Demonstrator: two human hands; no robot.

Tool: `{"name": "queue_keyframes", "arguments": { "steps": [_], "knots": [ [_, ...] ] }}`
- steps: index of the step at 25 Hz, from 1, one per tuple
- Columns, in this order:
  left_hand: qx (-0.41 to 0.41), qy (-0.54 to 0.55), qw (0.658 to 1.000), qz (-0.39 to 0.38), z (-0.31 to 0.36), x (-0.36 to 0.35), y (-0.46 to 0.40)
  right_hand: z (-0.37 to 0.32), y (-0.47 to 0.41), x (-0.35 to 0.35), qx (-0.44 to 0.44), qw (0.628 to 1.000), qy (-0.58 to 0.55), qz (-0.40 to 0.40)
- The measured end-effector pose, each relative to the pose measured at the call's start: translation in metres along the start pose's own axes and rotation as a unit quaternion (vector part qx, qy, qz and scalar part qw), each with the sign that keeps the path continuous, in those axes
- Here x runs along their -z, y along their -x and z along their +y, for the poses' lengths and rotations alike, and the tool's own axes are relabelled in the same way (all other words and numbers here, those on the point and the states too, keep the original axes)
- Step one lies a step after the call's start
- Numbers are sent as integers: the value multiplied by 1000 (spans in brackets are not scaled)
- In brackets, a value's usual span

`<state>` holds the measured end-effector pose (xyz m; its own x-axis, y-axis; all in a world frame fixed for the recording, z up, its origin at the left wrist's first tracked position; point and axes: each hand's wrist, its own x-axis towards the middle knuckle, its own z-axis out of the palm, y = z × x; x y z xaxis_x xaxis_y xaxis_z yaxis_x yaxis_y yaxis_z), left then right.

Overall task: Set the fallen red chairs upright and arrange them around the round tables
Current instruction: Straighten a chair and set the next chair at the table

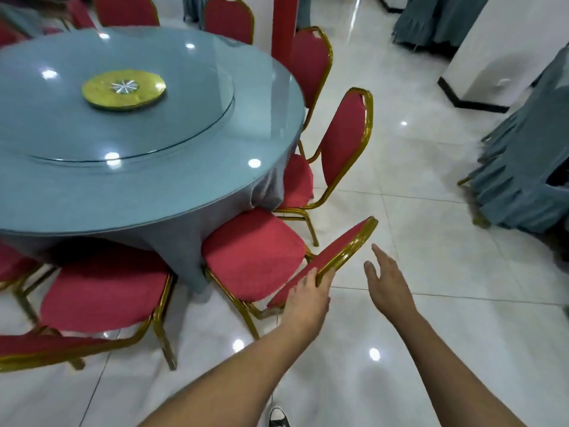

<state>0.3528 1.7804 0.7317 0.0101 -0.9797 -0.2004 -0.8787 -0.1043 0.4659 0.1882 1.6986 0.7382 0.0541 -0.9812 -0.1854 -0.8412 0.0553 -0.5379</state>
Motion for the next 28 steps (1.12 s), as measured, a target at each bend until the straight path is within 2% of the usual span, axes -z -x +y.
{"name": "queue_keyframes", "arguments": {
  "steps": [3, 6, 10, 14, 19, 24, 26, 28],
  "knots": [
    [11, -38, 999, 8, -7, -11, 1, -3, -29, -4, -41, 991, -107, -72],
    [-9, -35, 999, 17, -29, -15, 6, -22, -55, -18, -73, 967, -229, -81],
    [-7, -37, 998, 53, -68, -12, 26, -43, -44, -53, -73, 953, -280, -92],
    [35, -73, 994, 71, -111, 6, 48, -66, -29, -74, -65, 924, -334, -175],
    [28, -89, 990, 105, -120, 5, 47, -68, -39, -79, -51, 902, -366, -222],
    [63, -77, 991, 87, -120, 9, 52, -66, -42, -80, -46, 893, -367, -257],
    [69, -68, 993, 67, -107, 13, 51, -61, -43, -71, -51, 897, -352, -261],
    [67, -69, 994, 43, -98, 16, 49, -56, -44, -63, -53, 919, -307, -242]
  ]
}}
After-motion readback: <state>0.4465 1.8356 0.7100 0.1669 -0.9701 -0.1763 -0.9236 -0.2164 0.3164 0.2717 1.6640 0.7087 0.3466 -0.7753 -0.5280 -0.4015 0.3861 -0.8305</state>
